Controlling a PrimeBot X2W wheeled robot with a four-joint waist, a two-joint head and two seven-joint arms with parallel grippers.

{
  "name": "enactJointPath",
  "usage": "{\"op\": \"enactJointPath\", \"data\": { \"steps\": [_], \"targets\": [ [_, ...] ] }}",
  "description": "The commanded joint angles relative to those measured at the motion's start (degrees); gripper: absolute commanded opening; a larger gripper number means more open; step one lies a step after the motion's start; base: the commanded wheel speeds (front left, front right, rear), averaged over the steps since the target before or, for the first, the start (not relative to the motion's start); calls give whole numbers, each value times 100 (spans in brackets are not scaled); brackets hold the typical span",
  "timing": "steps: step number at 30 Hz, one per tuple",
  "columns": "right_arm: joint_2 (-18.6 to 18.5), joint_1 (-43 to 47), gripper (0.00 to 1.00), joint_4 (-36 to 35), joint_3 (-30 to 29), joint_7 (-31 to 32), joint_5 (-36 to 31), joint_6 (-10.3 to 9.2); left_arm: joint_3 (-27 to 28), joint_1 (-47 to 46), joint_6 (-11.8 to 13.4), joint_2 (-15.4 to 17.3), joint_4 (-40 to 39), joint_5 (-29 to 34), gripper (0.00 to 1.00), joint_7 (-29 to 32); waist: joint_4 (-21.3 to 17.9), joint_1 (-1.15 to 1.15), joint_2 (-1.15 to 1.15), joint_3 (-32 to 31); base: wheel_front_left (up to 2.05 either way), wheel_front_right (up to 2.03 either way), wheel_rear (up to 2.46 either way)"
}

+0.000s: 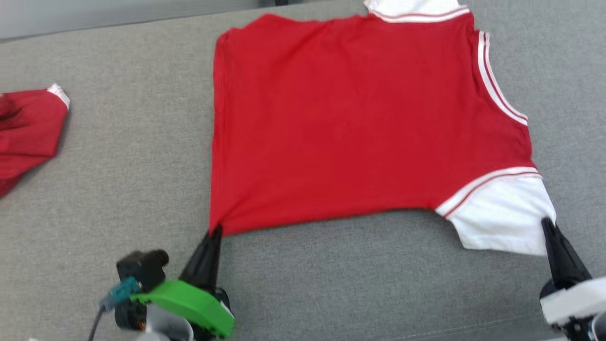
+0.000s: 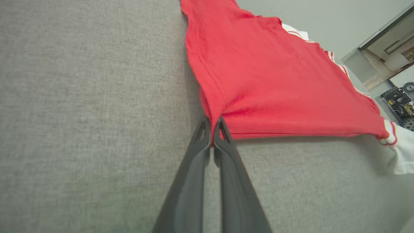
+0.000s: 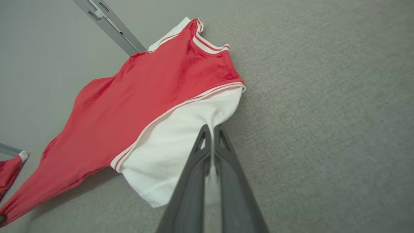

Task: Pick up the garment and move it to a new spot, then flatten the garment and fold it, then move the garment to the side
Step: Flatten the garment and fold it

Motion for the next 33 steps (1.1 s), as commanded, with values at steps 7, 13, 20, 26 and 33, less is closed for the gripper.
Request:
{"op": "enactJointPath", "data": {
  "steps": [7, 13, 20, 26, 33],
  "targets": [
    [194, 976, 0, -631, -418, 99, 256, -2, -84, 1128, 507, -2, -1278, -238, 0, 391, 270, 1, 0, -260, 0, 0, 0],
    [58, 202, 0, -541, -527, 552, -98, -1, -122, 381, 694, 190, -1421, -51, 0, 1021, 257, 1, 0, -20, 0, 0, 0],
    [-182, -976, 0, -191, -526, 1311, -561, -1, -163, -877, 842, 112, -1004, -132, 0, 1941, 262, 1, 0, 307, 0, 0, 0],
    [-312, -1888, 0, 242, -233, 1693, -917, -2, -228, -1747, 935, 56, -283, -7, 8, 2370, 133, 1, 0, 574, 0, 0, 0],
    [-254, -2299, 100, 489, -276, 1244, -1262, -1, -210, -2037, 874, 70, -32, 112, 100, 2113, 43, 1, 0, 654, 0, 0, 0]
  ]
}}
